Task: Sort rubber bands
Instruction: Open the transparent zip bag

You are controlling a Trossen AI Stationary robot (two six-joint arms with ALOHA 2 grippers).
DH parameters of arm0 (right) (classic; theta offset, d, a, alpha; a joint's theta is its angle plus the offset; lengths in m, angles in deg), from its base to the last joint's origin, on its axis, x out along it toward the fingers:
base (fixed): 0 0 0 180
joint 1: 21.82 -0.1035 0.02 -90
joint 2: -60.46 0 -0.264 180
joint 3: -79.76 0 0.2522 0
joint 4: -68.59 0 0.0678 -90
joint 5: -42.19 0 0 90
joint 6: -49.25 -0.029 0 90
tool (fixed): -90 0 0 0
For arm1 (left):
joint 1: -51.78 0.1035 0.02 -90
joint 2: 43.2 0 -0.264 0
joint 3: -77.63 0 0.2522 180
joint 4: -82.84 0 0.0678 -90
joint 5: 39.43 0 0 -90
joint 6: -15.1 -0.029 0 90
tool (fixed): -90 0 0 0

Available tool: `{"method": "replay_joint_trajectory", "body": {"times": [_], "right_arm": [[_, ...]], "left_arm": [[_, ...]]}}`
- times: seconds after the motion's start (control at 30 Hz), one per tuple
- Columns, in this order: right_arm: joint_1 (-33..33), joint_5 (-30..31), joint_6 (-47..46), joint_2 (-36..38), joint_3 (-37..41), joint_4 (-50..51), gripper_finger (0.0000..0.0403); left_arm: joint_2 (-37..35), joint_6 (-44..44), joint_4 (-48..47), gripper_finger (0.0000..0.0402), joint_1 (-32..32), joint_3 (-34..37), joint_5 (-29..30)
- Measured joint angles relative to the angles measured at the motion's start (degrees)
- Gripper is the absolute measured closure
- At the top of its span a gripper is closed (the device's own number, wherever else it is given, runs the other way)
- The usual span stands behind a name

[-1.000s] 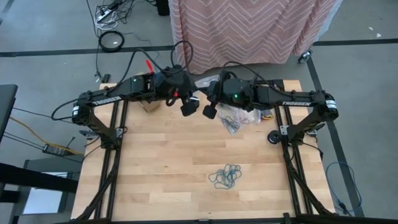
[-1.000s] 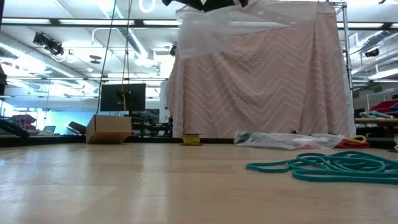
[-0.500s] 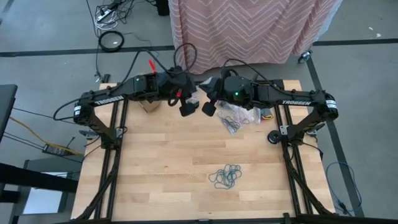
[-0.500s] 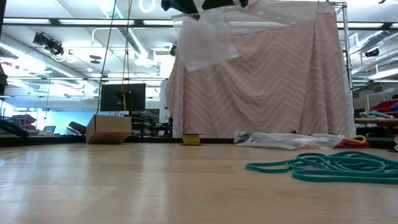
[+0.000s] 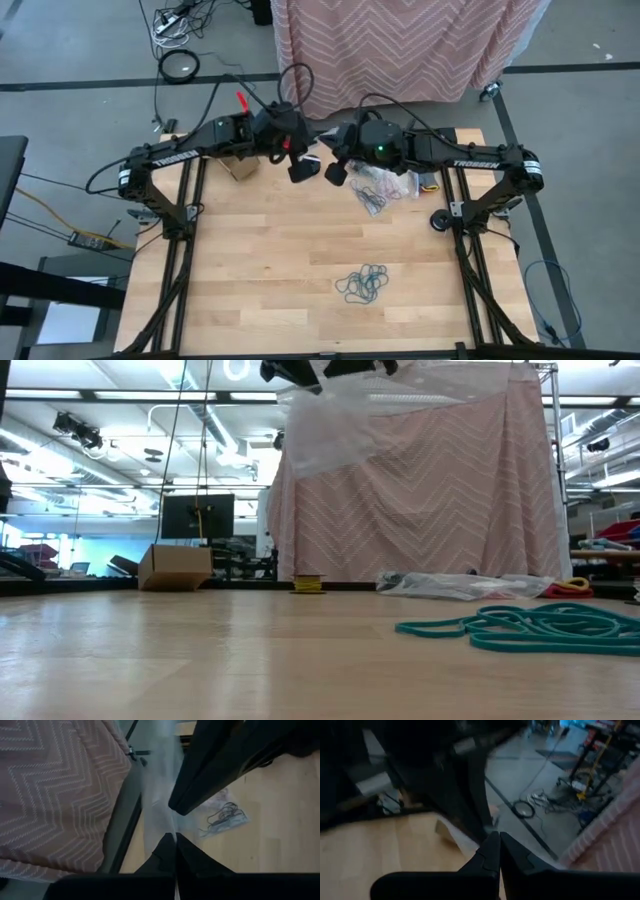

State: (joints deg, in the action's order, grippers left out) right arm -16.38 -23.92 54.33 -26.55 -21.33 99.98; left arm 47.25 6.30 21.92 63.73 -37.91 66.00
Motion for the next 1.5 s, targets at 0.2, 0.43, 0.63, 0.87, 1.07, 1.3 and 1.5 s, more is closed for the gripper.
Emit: {"method": "replay_joint_trajectory", "body": {"times": [0.2,0.43,0.63,0.87,1.07,1.3,1.5], "right_arm": [[0.04,-0.62,0.05,-0.02,0.02,0.67,0.0403],[0.48,-0.82,-0.15,-0.04,0.02,3.15,0.0403],[2.29,-2.0,-0.94,-0.07,0.05,2.62,0.0403],[3.87,-6.16,-2.31,-0.93,0.07,0.16,0.0403],[4.09,-6.77,-3.3,-3.19,0.02,-0.85,0.0403],[4.03,-10.74,-4.2,-3.82,0.03,3.14,0.0403],[3.94,-15.19,-5.92,-3.94,0.15,7.19,0.0403]], "left_arm": [[-0.04,0.02,-0.02,0.0402,0.04,0.0,0.15],[-0.07,-0.17,0.81,0.0401,0.07,0.0,-2.31],[-0.09,-0.17,1.57,0.0401,-0.39,-0.02,-2.93],[-0.2,-0.24,2.81,0.0401,-0.39,-0.11,-3.17],[-0.17,-1.33,4.05,0.0401,-0.35,-0.09,-3.11],[-0.09,-3.13,-0.53,0.0401,-0.37,-0.04,1.18],[-0.43,-3.73,-0.21,0.0401,-0.26,-0.11,6.68]]}}
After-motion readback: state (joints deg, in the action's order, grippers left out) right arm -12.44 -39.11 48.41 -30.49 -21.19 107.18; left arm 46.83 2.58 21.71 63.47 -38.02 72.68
